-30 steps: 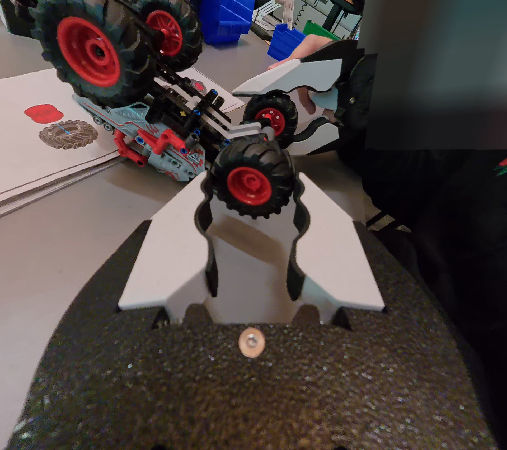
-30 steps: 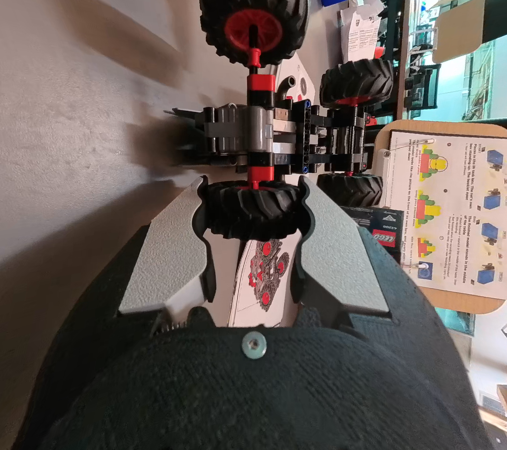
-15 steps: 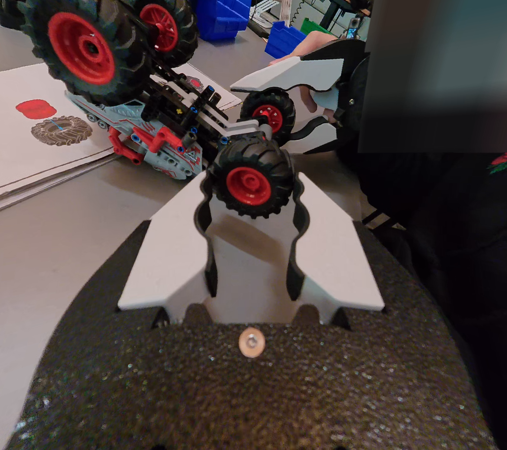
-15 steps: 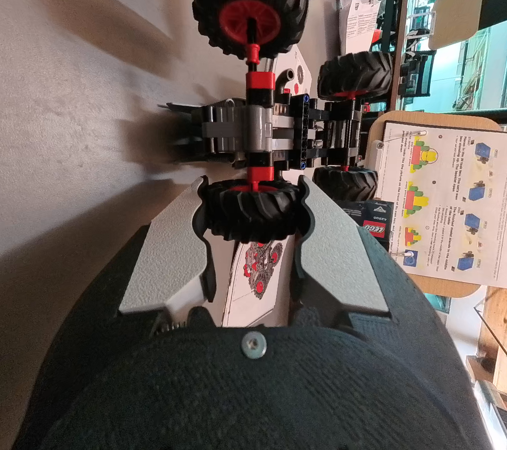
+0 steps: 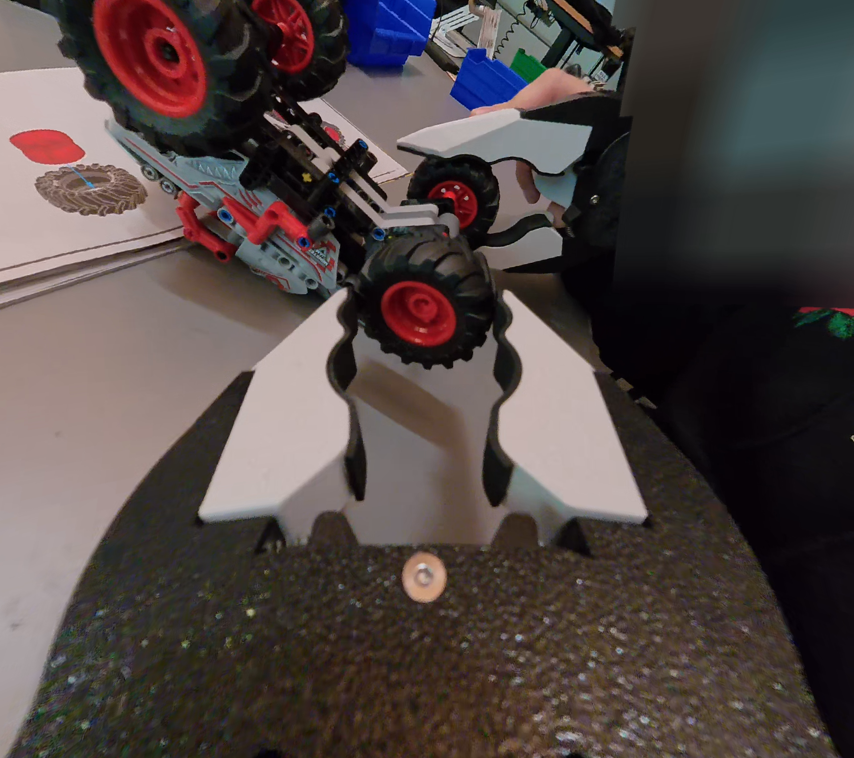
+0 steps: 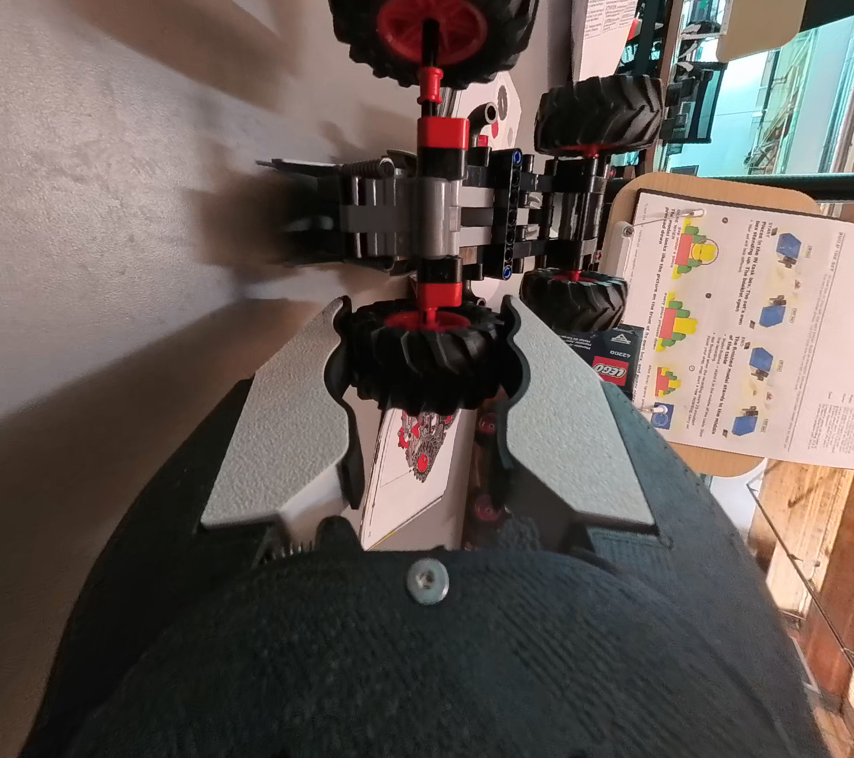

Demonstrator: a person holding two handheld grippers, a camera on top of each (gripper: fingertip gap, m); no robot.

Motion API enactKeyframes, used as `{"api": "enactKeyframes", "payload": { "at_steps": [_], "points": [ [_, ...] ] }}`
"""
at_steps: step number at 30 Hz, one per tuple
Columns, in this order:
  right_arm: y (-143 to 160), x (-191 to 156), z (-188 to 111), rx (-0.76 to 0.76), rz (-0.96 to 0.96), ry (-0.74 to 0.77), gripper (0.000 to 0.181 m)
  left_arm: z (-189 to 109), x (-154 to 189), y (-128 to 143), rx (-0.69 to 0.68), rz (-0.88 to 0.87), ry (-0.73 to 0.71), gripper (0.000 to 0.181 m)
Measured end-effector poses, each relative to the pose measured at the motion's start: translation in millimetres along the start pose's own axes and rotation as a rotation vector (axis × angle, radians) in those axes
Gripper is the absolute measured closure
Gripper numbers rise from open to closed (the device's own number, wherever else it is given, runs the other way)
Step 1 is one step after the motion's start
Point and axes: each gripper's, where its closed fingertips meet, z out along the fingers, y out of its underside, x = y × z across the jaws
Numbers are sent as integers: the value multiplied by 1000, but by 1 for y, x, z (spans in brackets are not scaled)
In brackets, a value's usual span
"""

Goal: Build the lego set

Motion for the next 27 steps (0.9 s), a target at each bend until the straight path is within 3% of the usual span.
{"api": "enactKeyframes", "payload": {
  "at_steps": [8, 19, 27],
  "points": [
    [1, 0, 0, -25, -10, 8, 118, 1, -5, 2, -14, 109, -116, 125],
    [1, 0, 0, -32, -12, 8, 118, 0, 1, -1, 30, 78, -63, 125],
    [1, 1, -1, -60, -19, 17, 118, 0, 0, -1, 35, 111, -101, 125]
  ]
}}
